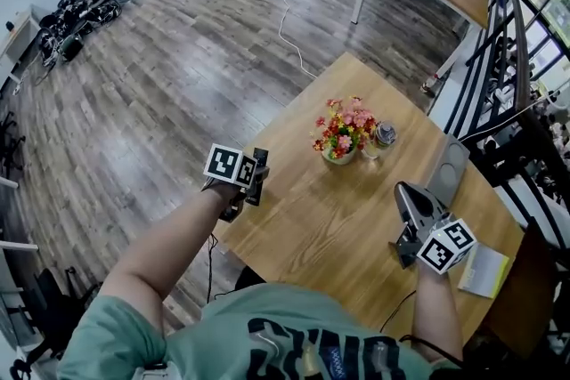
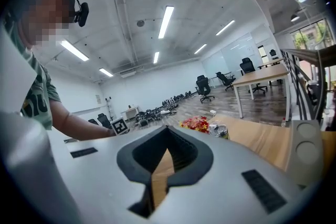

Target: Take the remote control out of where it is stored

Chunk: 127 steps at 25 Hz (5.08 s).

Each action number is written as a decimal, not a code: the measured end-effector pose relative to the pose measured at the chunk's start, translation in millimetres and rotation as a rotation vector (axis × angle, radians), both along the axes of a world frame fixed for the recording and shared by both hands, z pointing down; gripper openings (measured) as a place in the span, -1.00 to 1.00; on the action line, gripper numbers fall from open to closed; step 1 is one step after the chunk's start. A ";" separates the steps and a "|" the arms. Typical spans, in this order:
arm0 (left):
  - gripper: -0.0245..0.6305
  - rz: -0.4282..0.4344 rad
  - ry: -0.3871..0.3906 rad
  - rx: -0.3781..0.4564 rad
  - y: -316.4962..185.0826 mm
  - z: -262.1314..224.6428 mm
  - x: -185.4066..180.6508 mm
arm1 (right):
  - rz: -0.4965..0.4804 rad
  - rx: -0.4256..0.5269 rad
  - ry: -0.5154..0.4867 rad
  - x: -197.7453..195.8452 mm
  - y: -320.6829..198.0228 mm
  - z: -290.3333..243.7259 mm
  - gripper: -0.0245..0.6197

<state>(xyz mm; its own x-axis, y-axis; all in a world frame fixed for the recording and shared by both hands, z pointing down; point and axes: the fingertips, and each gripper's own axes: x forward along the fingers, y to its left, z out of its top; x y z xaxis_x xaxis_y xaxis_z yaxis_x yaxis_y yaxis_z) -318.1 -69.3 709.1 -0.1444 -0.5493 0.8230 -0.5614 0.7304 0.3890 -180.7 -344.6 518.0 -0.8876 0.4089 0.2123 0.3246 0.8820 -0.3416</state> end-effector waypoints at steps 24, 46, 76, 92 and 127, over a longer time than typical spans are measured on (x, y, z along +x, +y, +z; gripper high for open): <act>-0.21 0.033 0.115 -0.118 18.8 77.8 11.6 | -0.068 0.004 0.149 -16.0 31.1 63.3 -0.91; -0.18 -0.012 -0.101 0.717 -42.9 -107.3 29.5 | 0.035 0.014 0.144 22.7 -18.4 43.5 -0.91; -0.91 0.466 0.051 1.035 -147.1 -194.7 261.7 | 0.229 -0.016 -0.008 209.4 -78.3 -22.3 -0.91; -0.91 0.540 -0.021 0.930 -234.4 -267.9 444.4 | 0.318 -0.143 -0.128 428.2 -161.6 -39.4 -0.91; -0.91 0.538 -0.108 1.091 -188.7 -282.5 327.3 | 0.410 -0.099 -0.128 354.7 -93.5 -83.8 -0.91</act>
